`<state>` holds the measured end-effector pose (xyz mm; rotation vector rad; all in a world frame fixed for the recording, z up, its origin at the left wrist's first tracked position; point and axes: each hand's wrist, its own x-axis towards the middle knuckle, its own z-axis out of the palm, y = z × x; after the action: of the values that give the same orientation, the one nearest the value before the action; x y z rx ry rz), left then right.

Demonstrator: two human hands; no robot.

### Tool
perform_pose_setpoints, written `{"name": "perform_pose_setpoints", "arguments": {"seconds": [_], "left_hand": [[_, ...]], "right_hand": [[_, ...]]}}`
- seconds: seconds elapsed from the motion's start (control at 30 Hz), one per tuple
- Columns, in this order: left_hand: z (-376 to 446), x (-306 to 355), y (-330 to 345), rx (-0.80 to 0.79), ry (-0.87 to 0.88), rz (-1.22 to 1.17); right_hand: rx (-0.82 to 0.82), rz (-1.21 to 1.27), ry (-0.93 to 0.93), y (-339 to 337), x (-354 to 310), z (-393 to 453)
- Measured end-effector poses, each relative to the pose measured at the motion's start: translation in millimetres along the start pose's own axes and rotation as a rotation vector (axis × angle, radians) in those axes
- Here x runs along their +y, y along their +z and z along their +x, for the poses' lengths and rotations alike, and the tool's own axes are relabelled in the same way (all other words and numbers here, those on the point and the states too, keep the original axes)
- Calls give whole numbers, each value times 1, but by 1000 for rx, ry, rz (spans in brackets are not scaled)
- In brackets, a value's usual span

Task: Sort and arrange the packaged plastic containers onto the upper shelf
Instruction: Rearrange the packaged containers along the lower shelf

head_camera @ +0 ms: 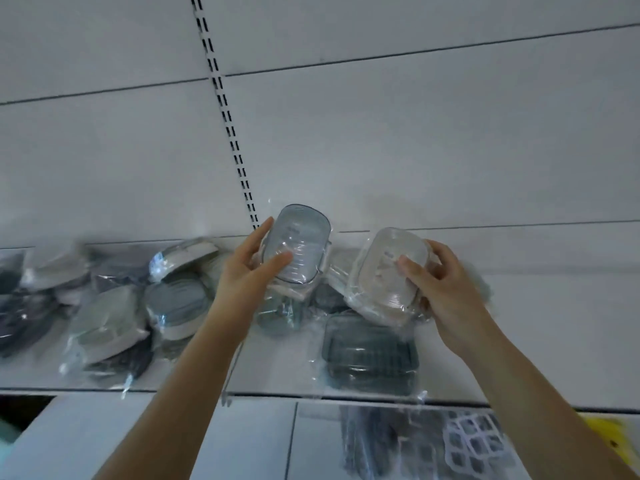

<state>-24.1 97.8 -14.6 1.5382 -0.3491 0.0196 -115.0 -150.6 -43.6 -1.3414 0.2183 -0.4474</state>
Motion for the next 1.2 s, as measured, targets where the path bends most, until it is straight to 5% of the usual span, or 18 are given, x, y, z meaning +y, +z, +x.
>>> {"name": "perform_pose_setpoints", "arguments": {"seconds": [0.4,0.77,1.2], "left_hand": [[-154,26,-255,339,55,-7],[-303,-50,-533,612,-207,31],[-233,-244,-687,626,-605,42]], "right_hand": [[-395,-94,-65,220,27,-101],[-604,-305,27,466,148,-249],[-529,-369,526,620,386,-173]]}}
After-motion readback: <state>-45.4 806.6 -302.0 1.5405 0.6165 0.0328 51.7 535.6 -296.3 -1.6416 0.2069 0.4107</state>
